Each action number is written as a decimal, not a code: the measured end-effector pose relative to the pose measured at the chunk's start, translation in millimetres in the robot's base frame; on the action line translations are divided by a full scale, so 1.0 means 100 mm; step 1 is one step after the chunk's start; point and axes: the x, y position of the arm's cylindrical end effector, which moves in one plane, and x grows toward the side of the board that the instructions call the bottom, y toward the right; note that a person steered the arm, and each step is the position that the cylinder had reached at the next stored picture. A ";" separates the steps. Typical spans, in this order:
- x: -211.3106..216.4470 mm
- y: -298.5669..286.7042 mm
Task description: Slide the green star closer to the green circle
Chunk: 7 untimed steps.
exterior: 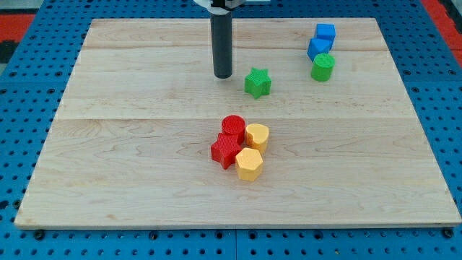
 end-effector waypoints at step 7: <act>0.29 0.89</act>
